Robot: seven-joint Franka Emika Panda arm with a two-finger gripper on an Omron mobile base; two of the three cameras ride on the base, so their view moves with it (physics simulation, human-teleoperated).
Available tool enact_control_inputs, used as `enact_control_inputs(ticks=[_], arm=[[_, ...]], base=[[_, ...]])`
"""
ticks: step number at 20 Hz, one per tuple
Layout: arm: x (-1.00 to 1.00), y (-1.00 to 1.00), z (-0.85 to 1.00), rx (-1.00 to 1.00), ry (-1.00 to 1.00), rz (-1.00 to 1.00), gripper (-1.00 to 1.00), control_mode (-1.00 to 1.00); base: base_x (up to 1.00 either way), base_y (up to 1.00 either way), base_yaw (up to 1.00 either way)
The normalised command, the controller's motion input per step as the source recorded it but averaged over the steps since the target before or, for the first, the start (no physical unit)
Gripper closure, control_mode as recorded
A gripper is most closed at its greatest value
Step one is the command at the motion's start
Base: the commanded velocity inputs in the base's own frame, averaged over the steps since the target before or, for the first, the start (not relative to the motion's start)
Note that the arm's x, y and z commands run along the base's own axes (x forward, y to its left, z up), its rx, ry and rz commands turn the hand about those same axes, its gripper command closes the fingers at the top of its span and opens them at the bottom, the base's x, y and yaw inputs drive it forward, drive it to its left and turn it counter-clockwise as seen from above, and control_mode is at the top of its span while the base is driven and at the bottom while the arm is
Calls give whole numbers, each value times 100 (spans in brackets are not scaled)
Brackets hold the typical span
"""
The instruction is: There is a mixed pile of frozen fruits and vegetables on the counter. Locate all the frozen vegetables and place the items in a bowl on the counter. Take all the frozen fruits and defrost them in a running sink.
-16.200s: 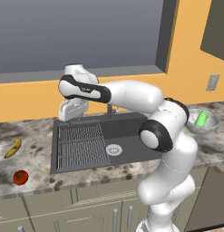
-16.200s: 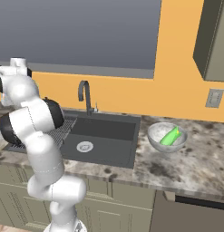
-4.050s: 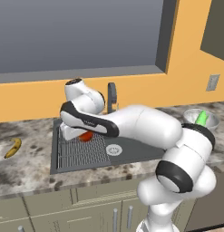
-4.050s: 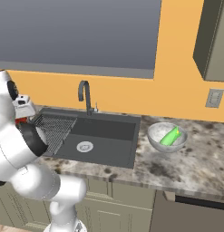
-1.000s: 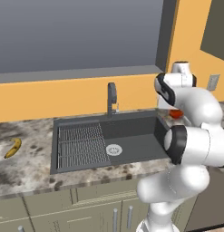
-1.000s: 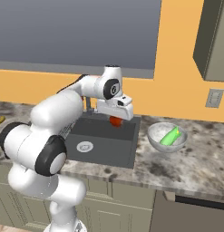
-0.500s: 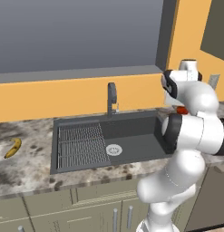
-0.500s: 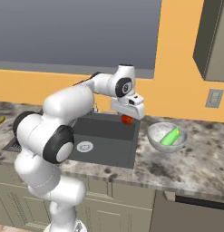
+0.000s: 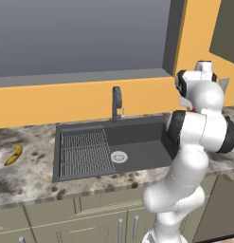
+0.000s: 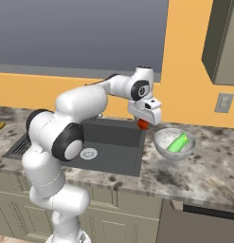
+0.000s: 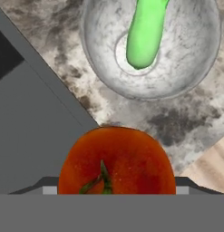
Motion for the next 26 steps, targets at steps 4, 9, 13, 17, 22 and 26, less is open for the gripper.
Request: enact_control_inputs(ticks=[4, 9, 13, 17, 22, 26], arm=[[8, -34, 0, 0, 0, -11, 100, -100], [3, -28, -2, 0, 0, -10, 100, -100], [2, -25, -6, 0, 0, -9, 100, -100], [2, -14, -14, 0, 0, -7, 100, -100], [5, -14, -12, 0, 0, -7, 100, -100], [7, -14, -14, 0, 0, -6, 100, -100]], base=[[0, 0, 0], [0, 0, 0], [0, 0, 0], [0, 0, 0], [0, 0, 0], [0, 0, 0]])
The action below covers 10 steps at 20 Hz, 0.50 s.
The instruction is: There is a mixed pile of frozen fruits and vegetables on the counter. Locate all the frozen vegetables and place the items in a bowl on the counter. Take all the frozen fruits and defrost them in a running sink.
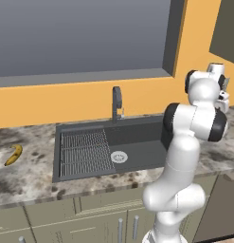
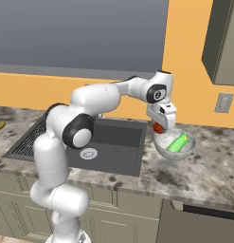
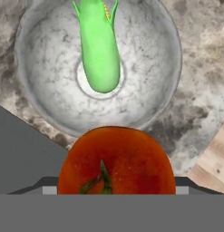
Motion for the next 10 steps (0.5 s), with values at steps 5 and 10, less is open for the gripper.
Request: enact_control_inputs(ticks=[5, 10], arm=[[8, -13, -13, 0, 0, -6, 100, -100], [10, -13, -13, 0, 0, -6, 100, -100]], base=[[0, 0, 0], [0, 0, 0]])
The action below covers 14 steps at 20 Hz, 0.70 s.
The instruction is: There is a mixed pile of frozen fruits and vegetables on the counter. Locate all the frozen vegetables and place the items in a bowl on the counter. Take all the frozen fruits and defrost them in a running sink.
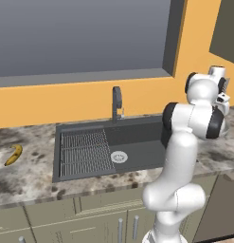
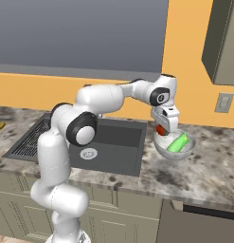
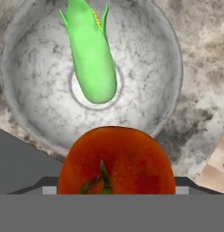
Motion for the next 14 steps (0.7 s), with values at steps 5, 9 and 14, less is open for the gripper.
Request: enact_control_inputs(ticks=[5, 9, 14], arm=[[12, -14, -15, 0, 0, -6, 100, -100], [12, -12, -14, 0, 0, -6, 100, -100], [7, -10, -18, 0, 0, -5, 100, -100]], base=[[0, 0, 0], [0, 0, 0], [0, 0, 0]])
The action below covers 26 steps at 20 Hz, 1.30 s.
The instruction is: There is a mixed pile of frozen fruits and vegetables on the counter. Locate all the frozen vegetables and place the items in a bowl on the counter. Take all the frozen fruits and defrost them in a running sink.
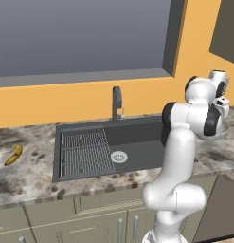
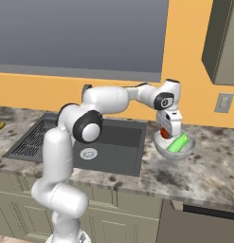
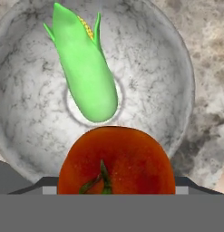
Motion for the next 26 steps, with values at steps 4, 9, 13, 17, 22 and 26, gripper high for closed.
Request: enact_control_inputs(ticks=[4, 9, 13, 17, 22, 26], arm=[[3, -3, -19, 0, 0, -4, 100, -100], [0, 0, -13, 0, 0, -4, 100, -100], [0, -1, -9, 0, 0, -3, 100, -100], [0, 0, -9, 0, 0, -3, 100, -100], [0, 0, -9, 0, 0, -3, 100, -100], [0, 0, -9, 0, 0, -3, -100, -100]], base=[[0, 0, 0], [0, 0, 0], [0, 0, 0], [0, 0, 0], [0, 0, 0], [0, 0, 0]])
